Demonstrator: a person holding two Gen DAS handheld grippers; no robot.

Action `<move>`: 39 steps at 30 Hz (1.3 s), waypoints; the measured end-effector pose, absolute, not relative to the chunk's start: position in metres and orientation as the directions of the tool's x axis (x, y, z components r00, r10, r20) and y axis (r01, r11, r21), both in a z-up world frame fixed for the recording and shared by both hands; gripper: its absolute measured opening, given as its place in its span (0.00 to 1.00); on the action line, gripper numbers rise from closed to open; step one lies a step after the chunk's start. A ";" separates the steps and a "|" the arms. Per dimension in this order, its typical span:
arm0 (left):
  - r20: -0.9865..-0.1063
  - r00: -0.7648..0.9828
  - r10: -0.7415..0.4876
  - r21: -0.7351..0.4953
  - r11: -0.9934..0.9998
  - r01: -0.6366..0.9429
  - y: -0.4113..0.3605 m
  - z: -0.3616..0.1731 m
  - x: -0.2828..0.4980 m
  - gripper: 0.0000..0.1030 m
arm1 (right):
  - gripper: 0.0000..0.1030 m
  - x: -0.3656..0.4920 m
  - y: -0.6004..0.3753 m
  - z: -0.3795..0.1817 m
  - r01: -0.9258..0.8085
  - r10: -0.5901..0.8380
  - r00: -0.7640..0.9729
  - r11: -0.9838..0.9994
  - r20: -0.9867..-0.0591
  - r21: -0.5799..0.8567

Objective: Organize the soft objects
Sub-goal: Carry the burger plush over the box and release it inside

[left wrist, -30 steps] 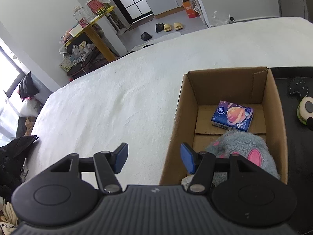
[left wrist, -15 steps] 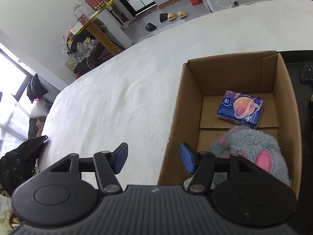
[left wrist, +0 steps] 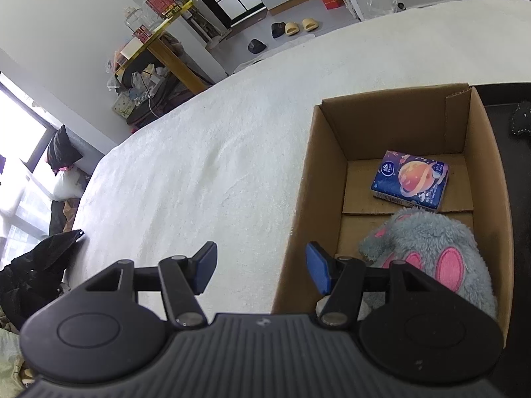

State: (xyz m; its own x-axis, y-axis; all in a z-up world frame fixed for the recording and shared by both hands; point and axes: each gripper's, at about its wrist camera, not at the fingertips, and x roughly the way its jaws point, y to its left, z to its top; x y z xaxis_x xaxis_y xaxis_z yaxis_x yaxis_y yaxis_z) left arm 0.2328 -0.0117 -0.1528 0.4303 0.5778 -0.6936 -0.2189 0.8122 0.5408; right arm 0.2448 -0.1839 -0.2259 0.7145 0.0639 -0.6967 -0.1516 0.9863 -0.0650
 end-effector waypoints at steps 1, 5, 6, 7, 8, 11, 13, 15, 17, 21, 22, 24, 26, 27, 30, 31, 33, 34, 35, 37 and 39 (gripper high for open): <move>-0.696 0.432 0.573 0.533 0.816 -0.223 -0.010 -0.152 0.231 0.56 | 0.50 0.241 -0.186 -0.221 -0.158 0.071 0.718 0.985 -0.692 -0.063; -0.712 0.431 0.554 0.505 0.831 -0.233 -0.007 -0.148 0.230 0.56 | 0.50 0.229 -0.191 -0.204 -0.166 0.081 0.727 0.984 -0.682 -0.059; -0.711 0.438 0.550 0.501 0.833 -0.233 -0.007 -0.146 0.228 0.56 | 0.50 0.226 -0.191 -0.200 -0.170 0.083 0.729 0.983 -0.680 -0.062; -0.710 0.446 0.544 0.496 0.837 -0.231 -0.007 -0.144 0.226 0.56 | 0.50 0.224 -0.191 -0.196 -0.173 0.085 0.728 0.983 -0.680 -0.062; -0.710 0.452 0.540 0.493 0.840 -0.229 -0.007 -0.143 0.224 0.56 | 0.50 0.222 -0.191 -0.192 -0.172 0.084 0.730 0.983 -0.678 -0.063; -0.715 0.456 0.529 0.476 0.847 -0.237 -0.003 -0.140 0.220 0.56 | 0.50 0.217 -0.189 -0.179 -0.163 0.080 0.737 0.985 -0.671 -0.062; -0.728 0.463 0.506 0.447 0.862 -0.240 0.002 -0.137 0.218 0.56 | 0.50 0.212 -0.188 -0.171 -0.160 0.078 0.741 0.985 -0.667 -0.063; -0.744 0.468 0.476 0.411 0.879 -0.240 0.007 -0.135 0.217 0.56 | 0.50 0.212 -0.185 -0.167 -0.157 0.075 0.746 0.985 -0.662 -0.066; -0.751 0.473 0.462 0.394 0.887 -0.240 0.009 -0.134 0.215 0.56 | 0.50 0.211 -0.183 -0.161 -0.158 0.077 0.749 0.985 -0.658 -0.065; -0.746 0.495 0.445 0.380 0.895 -0.232 0.011 -0.131 0.209 0.56 | 0.50 0.207 -0.178 -0.147 -0.160 0.079 0.760 0.985 -0.645 -0.067; -0.747 0.498 0.441 0.376 0.897 -0.231 0.012 -0.130 0.208 0.56 | 0.50 0.206 -0.176 -0.144 -0.160 0.081 0.762 0.985 -0.642 -0.066; -0.753 0.502 0.426 0.358 0.905 -0.231 0.016 -0.129 0.205 0.56 | 0.50 0.205 -0.170 -0.138 -0.163 0.081 0.768 0.984 -0.635 -0.072; -0.760 0.510 0.403 0.329 0.915 -0.233 0.021 -0.128 0.203 0.56 | 0.50 0.203 -0.164 -0.133 -0.167 0.085 0.772 0.983 -0.630 -0.073; -0.761 0.514 0.396 0.319 0.918 -0.235 0.023 -0.127 0.202 0.56 | 0.50 0.202 -0.162 -0.131 -0.170 0.090 0.772 0.983 -0.629 -0.068; -0.764 0.525 0.376 0.300 0.926 -0.228 0.026 -0.127 0.200 0.56 | 0.50 0.198 -0.152 -0.127 -0.178 0.103 0.771 0.982 -0.628 -0.057; -0.765 0.529 0.367 0.291 0.930 -0.224 0.028 -0.127 0.199 0.56 | 0.50 0.198 -0.148 -0.125 -0.180 0.108 0.770 0.982 -0.629 -0.051; -0.771 0.533 0.349 0.269 0.937 -0.224 0.032 -0.127 0.198 0.56 | 0.50 0.198 -0.142 -0.121 -0.183 0.119 0.766 0.982 -0.632 -0.036; -0.777 0.531 0.339 0.256 0.940 -0.226 0.035 -0.128 0.198 0.56 | 0.50 0.198 -0.139 -0.119 -0.184 0.121 0.766 0.982 -0.631 -0.036; -0.785 0.527 0.326 0.239 0.944 -0.228 0.038 -0.129 0.199 0.56 | 0.50 0.199 -0.136 -0.118 -0.186 0.123 0.767 0.982 -0.630 -0.035; -0.804 0.517 0.293 0.199 0.953 -0.230 0.046 -0.132 0.200 0.56 | 0.50 0.200 -0.130 -0.115 -0.192 0.130 0.768 0.981 -0.627 -0.032; -0.814 0.518 0.265 0.164 0.959 -0.233 0.051 -0.133 0.200 0.54 | 0.50 0.201 -0.124 -0.112 -0.198 0.142 0.766 0.980 -0.628 -0.021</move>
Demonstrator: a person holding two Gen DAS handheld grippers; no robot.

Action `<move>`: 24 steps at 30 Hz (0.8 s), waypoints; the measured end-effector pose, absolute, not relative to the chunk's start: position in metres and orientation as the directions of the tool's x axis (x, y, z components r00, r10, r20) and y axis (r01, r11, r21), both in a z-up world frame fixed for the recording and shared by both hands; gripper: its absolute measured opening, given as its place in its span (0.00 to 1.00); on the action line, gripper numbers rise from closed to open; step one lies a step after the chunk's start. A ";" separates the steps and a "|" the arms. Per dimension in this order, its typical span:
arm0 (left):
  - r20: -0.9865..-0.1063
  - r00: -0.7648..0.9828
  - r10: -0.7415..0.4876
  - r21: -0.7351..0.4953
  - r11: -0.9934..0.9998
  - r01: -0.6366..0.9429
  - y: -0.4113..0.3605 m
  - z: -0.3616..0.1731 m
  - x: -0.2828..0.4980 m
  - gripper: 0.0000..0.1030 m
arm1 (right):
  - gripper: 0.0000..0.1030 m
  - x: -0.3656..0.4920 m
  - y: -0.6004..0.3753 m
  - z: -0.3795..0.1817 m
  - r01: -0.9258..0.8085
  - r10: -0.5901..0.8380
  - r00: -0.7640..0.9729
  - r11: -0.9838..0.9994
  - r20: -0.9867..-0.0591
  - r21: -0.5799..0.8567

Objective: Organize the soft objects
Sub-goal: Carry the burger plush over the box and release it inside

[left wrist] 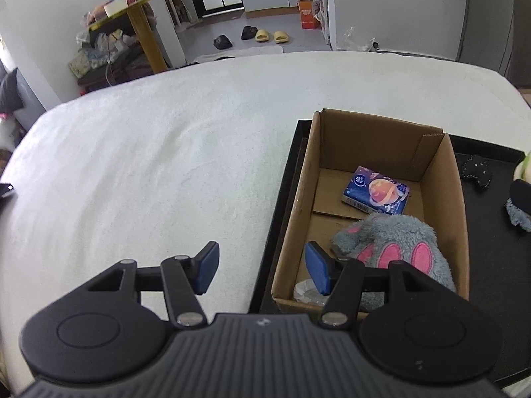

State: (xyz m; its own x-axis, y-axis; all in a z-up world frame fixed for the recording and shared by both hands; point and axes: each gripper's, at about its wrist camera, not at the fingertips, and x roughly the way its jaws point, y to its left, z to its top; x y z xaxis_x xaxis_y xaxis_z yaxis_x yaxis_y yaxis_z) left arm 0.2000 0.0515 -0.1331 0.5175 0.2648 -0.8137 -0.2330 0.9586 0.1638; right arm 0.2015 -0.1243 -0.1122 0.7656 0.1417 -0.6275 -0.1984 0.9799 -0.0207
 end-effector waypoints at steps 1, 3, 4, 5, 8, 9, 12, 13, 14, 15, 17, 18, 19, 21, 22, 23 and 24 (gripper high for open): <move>-0.814 0.519 0.261 0.155 0.959 -0.239 0.053 -0.133 0.200 0.52 | 0.50 0.202 -0.121 -0.110 -0.200 0.146 0.765 0.980 -0.627 -0.016; -0.816 0.518 0.256 0.147 0.959 -0.242 0.056 -0.134 0.200 0.52 | 0.50 0.204 -0.114 -0.108 -0.206 0.154 0.763 0.979 -0.628 -0.011; -0.819 0.518 0.246 0.140 0.962 -0.236 0.057 -0.135 0.200 0.51 | 0.50 0.205 -0.111 -0.107 -0.210 0.160 0.761 0.978 -0.629 -0.006; -0.820 0.519 0.240 0.135 0.963 -0.232 0.057 -0.135 0.200 0.50 | 0.50 0.205 -0.108 -0.106 -0.214 0.166 0.759 0.977 -0.629 -0.001; -0.830 0.516 0.212 0.105 0.968 -0.230 0.063 -0.137 0.199 0.48 | 0.50 0.206 -0.097 -0.103 -0.234 0.186 0.753 0.972 -0.632 0.007; -0.835 0.514 0.199 0.088 0.968 -0.234 0.067 -0.138 0.199 0.47 | 0.50 0.206 -0.093 -0.102 -0.244 0.196 0.749 0.970 -0.633 0.012; -0.850 0.502 0.162 0.039 0.969 -0.246 0.077 -0.141 0.200 0.41 | 0.50 0.208 -0.082 -0.100 -0.273 0.231 0.735 0.961 -0.638 0.035; -0.854 0.499 0.148 0.025 0.969 -0.245 0.079 -0.143 0.201 0.39 | 0.50 0.209 -0.078 -0.101 -0.280 0.239 0.730 0.959 -0.640 0.039; -0.857 0.497 0.136 0.014 0.970 -0.243 0.080 -0.144 0.201 0.37 | 0.50 0.211 -0.074 -0.101 -0.289 0.247 0.725 0.957 -0.643 0.042; -0.859 0.495 0.130 0.009 0.971 -0.239 0.081 -0.145 0.202 0.36 | 0.51 0.212 -0.071 -0.102 -0.294 0.253 0.720 0.955 -0.646 0.045; -0.863 0.490 0.126 0.010 0.973 -0.232 0.081 -0.147 0.203 0.34 | 0.51 0.214 -0.063 -0.104 -0.299 0.253 0.713 0.953 -0.654 0.043; -0.866 0.484 0.123 0.010 0.974 -0.228 0.080 -0.149 0.205 0.34 | 0.51 0.216 -0.060 -0.105 -0.301 0.255 0.707 0.952 -0.659 0.045; -0.872 0.476 0.115 0.006 0.974 -0.226 0.081 -0.150 0.206 0.33 | 0.51 0.217 -0.057 -0.107 -0.303 0.257 0.702 0.952 -0.664 0.049; -0.884 0.458 0.094 -0.016 0.973 -0.230 0.084 -0.154 0.209 0.32 | 0.51 0.220 -0.054 -0.108 -0.301 0.262 0.692 0.952 -0.673 0.061; -0.887 0.454 0.086 -0.026 0.971 -0.236 0.086 -0.155 0.210 0.32 | 0.51 0.221 -0.052 -0.109 -0.301 0.266 0.687 0.951 -0.676 0.069; -0.889 0.451 0.082 -0.033 0.970 -0.241 0.088 -0.156 0.211 0.31 | 0.51 0.223 -0.051 -0.109 -0.300 0.271 0.681 0.951 -0.680 0.079; -0.891 0.448 0.076 -0.039 0.970 -0.242 0.089 -0.157 0.212 0.29 | 0.51 0.224 -0.050 -0.110 -0.299 0.277 0.676 0.950 -0.683 0.089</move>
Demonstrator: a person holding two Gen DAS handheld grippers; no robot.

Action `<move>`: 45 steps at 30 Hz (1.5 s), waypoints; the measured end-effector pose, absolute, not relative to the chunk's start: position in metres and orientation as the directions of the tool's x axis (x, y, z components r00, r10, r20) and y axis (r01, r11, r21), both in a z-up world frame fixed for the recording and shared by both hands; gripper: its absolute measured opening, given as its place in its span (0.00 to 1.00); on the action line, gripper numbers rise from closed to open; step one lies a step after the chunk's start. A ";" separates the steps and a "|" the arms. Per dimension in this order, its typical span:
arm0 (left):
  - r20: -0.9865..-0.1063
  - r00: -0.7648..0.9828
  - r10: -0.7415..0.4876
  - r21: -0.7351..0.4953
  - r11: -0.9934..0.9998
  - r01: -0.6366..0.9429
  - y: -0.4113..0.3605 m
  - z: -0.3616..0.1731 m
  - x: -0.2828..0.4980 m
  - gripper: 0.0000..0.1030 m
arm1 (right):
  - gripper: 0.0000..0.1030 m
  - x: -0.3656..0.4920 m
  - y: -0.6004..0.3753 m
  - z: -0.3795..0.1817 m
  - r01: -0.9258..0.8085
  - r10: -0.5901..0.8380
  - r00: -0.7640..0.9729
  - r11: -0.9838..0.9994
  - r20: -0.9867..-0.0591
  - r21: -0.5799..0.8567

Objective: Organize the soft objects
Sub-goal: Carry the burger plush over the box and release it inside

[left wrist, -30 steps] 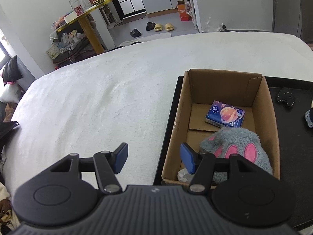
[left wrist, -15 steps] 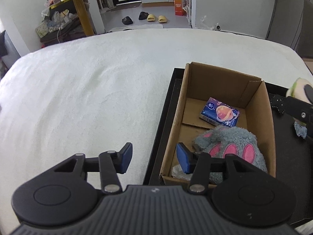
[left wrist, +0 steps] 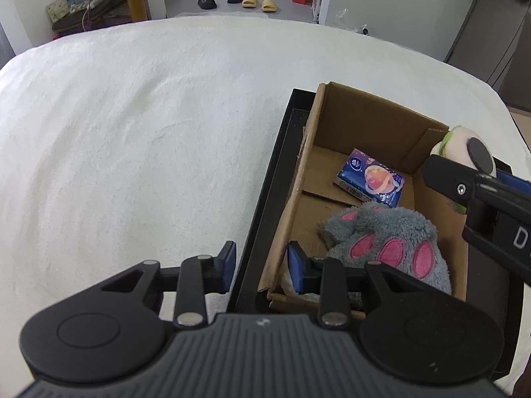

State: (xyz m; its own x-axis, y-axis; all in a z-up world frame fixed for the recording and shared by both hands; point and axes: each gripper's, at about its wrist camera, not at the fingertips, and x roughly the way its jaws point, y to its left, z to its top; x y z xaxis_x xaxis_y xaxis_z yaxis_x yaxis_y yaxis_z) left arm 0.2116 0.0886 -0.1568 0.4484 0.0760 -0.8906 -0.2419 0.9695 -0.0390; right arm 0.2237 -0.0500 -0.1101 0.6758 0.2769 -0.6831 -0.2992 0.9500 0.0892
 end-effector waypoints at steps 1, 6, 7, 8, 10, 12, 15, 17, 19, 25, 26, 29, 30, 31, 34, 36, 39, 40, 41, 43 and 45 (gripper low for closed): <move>-0.893 0.444 0.068 -0.045 0.970 -0.239 0.089 -0.158 0.213 0.25 | 0.51 0.225 -0.049 -0.111 -0.299 0.282 0.671 0.949 -0.685 0.098; -0.894 0.446 0.040 -0.073 0.970 -0.233 0.089 -0.160 0.212 0.14 | 0.53 0.229 -0.044 -0.115 -0.309 0.325 0.645 0.939 -0.691 0.153; -0.893 0.448 0.036 -0.077 0.969 -0.233 0.090 -0.159 0.212 0.13 | 0.54 0.229 -0.042 -0.116 -0.317 0.336 0.638 0.935 -0.693 0.161; -0.893 0.448 0.032 -0.082 0.969 -0.233 0.090 -0.159 0.211 0.12 | 0.57 0.229 -0.041 -0.117 -0.320 0.337 0.635 0.934 -0.695 0.161; -0.893 0.450 0.021 -0.095 0.968 -0.232 0.091 -0.158 0.211 0.11 | 0.57 0.228 -0.039 -0.118 -0.317 0.327 0.633 0.936 -0.702 0.150; -0.892 0.452 0.019 -0.097 0.968 -0.232 0.092 -0.158 0.210 0.11 | 0.57 0.227 -0.039 -0.119 -0.321 0.336 0.625 0.933 -0.704 0.161; -0.890 0.456 0.019 -0.092 0.971 -0.219 0.090 -0.157 0.209 0.11 | 0.57 0.225 -0.043 -0.117 -0.322 0.327 0.630 0.935 -0.704 0.147; -0.888 0.460 0.018 -0.092 0.972 -0.216 0.090 -0.157 0.209 0.11 | 0.57 0.224 -0.046 -0.115 -0.318 0.321 0.634 0.937 -0.703 0.141; -0.887 0.462 0.013 -0.097 0.972 -0.214 0.090 -0.157 0.209 0.11 | 0.57 0.223 -0.051 -0.115 -0.311 0.316 0.637 0.940 -0.703 0.141; -0.876 0.482 0.028 -0.088 0.973 -0.215 0.090 -0.152 0.206 0.11 | 0.57 0.221 -0.059 -0.118 -0.290 0.293 0.637 0.948 -0.713 0.131; -0.873 0.487 0.034 -0.083 0.973 -0.216 0.089 -0.151 0.205 0.12 | 0.57 0.220 -0.060 -0.119 -0.288 0.288 0.638 0.949 -0.714 0.126; -0.865 0.499 0.051 -0.068 0.974 -0.217 0.087 -0.147 0.202 0.12 | 0.57 0.216 -0.068 -0.120 -0.278 0.276 0.645 0.953 -0.713 0.117; -0.860 0.506 0.060 -0.061 0.974 -0.219 0.086 -0.145 0.201 0.12 | 0.57 0.215 -0.073 -0.120 -0.271 0.271 0.649 0.955 -0.711 0.117; -0.856 0.512 0.070 -0.053 0.974 -0.221 0.085 -0.144 0.200 0.12 | 0.57 0.214 -0.078 -0.120 -0.263 0.269 0.652 0.957 -0.709 0.121; -0.847 0.521 0.110 -0.009 0.975 -0.222 0.078 -0.140 0.197 0.14 | 0.57 0.212 -0.091 -0.121 -0.244 0.260 0.658 0.961 -0.707 0.127; -0.837 0.528 0.144 0.033 0.976 -0.215 0.071 -0.138 0.197 0.15 | 0.57 0.211 -0.099 -0.123 -0.237 0.252 0.659 0.964 -0.709 0.122; -0.833 0.526 0.172 0.071 0.976 -0.207 0.065 -0.137 0.197 0.15 | 0.57 0.210 -0.110 -0.126 -0.228 0.239 0.663 0.967 -0.710 0.113; -0.833 0.524 0.178 0.077 0.975 -0.208 0.065 -0.138 0.198 0.15 | 0.57 0.209 -0.113 -0.127 -0.224 0.235 0.664 0.968 -0.710 0.112; -0.834 0.521 0.183 0.082 0.974 -0.211 0.064 -0.138 0.199 0.15 | 0.57 0.209 -0.116 -0.128 -0.219 0.233 0.665 0.969 -0.709 0.113; -0.834 0.516 0.194 0.094 0.972 -0.214 0.064 -0.139 0.199 0.15 | 0.57 0.209 -0.123 -0.129 -0.210 0.231 0.666 0.970 -0.709 0.119; -0.833 0.514 0.204 0.106 0.971 -0.214 0.061 -0.139 0.199 0.15 | 0.57 0.209 -0.130 -0.131 -0.204 0.230 0.668 0.971 -0.708 0.123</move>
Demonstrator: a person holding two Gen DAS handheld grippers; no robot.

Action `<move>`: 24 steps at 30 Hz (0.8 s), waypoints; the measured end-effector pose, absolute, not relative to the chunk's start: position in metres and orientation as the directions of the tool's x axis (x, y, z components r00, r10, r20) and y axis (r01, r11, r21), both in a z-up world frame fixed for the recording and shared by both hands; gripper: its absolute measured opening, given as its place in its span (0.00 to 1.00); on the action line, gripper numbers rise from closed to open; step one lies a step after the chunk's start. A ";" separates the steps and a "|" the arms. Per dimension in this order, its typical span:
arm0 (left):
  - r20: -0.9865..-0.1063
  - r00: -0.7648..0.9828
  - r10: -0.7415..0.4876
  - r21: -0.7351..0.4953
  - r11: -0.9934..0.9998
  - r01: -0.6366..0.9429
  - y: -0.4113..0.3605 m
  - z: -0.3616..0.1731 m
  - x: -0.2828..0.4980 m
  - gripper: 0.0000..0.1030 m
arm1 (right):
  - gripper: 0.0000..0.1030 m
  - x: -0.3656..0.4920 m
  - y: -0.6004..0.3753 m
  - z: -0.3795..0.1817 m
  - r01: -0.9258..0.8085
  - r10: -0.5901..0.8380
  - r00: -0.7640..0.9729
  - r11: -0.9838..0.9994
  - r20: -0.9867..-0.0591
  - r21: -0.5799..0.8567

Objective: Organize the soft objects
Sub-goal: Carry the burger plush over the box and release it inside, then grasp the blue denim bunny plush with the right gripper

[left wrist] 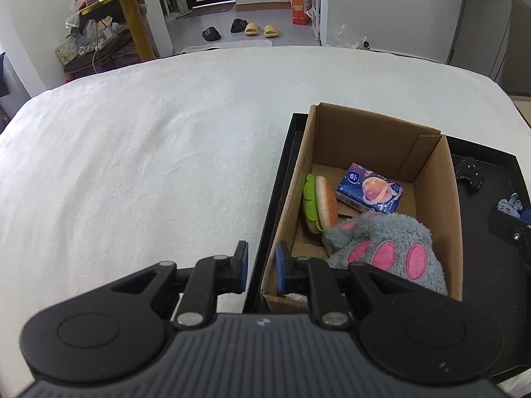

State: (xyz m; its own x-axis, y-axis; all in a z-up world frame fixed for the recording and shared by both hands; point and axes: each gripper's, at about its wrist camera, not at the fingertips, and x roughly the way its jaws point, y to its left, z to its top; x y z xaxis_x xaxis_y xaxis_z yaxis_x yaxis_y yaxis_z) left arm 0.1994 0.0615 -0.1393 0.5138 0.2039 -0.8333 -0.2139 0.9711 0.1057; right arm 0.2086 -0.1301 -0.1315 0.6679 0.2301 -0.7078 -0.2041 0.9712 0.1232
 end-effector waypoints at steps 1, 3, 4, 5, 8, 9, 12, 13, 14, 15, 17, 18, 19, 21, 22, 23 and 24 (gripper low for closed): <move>-0.832 0.513 0.211 0.115 0.970 -0.212 0.060 -0.139 0.200 0.15 | 0.57 0.208 -0.133 -0.132 -0.201 0.229 0.668 0.972 -0.708 0.125; -0.827 0.512 0.230 0.140 0.968 -0.208 0.056 -0.139 0.200 0.16 | 0.57 0.209 -0.139 -0.135 -0.194 0.228 0.669 0.972 -0.707 0.130; -0.824 0.513 0.239 0.151 0.967 -0.207 0.054 -0.139 0.201 0.17 | 0.57 0.209 -0.143 -0.136 -0.190 0.227 0.670 0.973 -0.707 0.133; -0.821 0.514 0.250 0.164 0.965 -0.207 0.052 -0.139 0.201 0.17 | 0.57 0.209 -0.145 -0.137 -0.186 0.227 0.670 0.973 -0.707 0.136; -0.812 0.514 0.276 0.191 0.958 -0.212 0.047 -0.138 0.201 0.19 | 0.57 0.209 -0.157 -0.141 -0.171 0.224 0.673 0.974 -0.705 0.146; -0.810 0.514 0.282 0.197 0.957 -0.215 0.046 -0.137 0.202 0.20 | 0.57 0.209 -0.160 -0.142 -0.167 0.222 0.673 0.975 -0.705 0.148; -0.797 0.521 0.304 0.219 0.951 -0.220 0.043 -0.135 0.202 0.31 | 0.60 0.209 -0.171 -0.147 -0.153 0.210 0.675 0.978 -0.707 0.144; -0.791 0.526 0.312 0.228 0.948 -0.220 0.041 -0.134 0.202 0.35 | 0.62 0.209 -0.174 -0.149 -0.148 0.206 0.675 0.979 -0.708 0.143; -0.785 0.529 0.321 0.238 0.946 -0.221 0.039 -0.134 0.202 0.37 | 0.64 0.210 -0.178 -0.151 -0.143 0.202 0.676 0.979 -0.709 0.142; -0.780 0.533 0.329 0.248 0.943 -0.220 0.037 -0.133 0.202 0.38 | 0.66 0.210 -0.181 -0.152 -0.140 0.198 0.678 0.980 -0.708 0.140; -0.772 0.538 0.339 0.261 0.940 -0.218 0.034 -0.132 0.202 0.41 | 0.72 0.209 -0.187 -0.155 -0.133 0.188 0.686 0.982 -0.703 0.132; -0.769 0.536 0.348 0.271 0.937 -0.219 0.032 -0.132 0.202 0.43 | 0.74 0.209 -0.191 -0.156 -0.128 0.180 0.693 0.984 -0.698 0.126; -0.767 0.535 0.355 0.280 0.935 -0.220 0.031 -0.132 0.202 0.45 | 0.77 0.209 -0.194 -0.157 -0.122 0.170 0.701 0.985 -0.692 0.119; -0.762 0.534 0.366 0.292 0.931 -0.221 0.029 -0.132 0.203 0.47 | 0.77 0.209 -0.199 -0.161 -0.109 0.156 0.711 0.988 -0.685 0.112; -0.761 0.534 0.369 0.296 0.930 -0.220 0.028 -0.132 0.203 0.49 | 0.77 0.210 -0.202 -0.164 -0.102 0.151 0.715 0.989 -0.682 0.112; -0.760 0.535 0.370 0.299 0.929 -0.217 0.027 -0.132 0.204 0.50 | 0.77 0.210 -0.205 -0.167 -0.091 0.143 0.720 0.989 -0.680 0.112; -0.759 0.535 0.370 0.303 0.929 -0.213 0.025 -0.133 0.204 0.50 | 0.77 0.209 -0.208 -0.169 -0.079 0.134 0.725 0.991 -0.676 0.111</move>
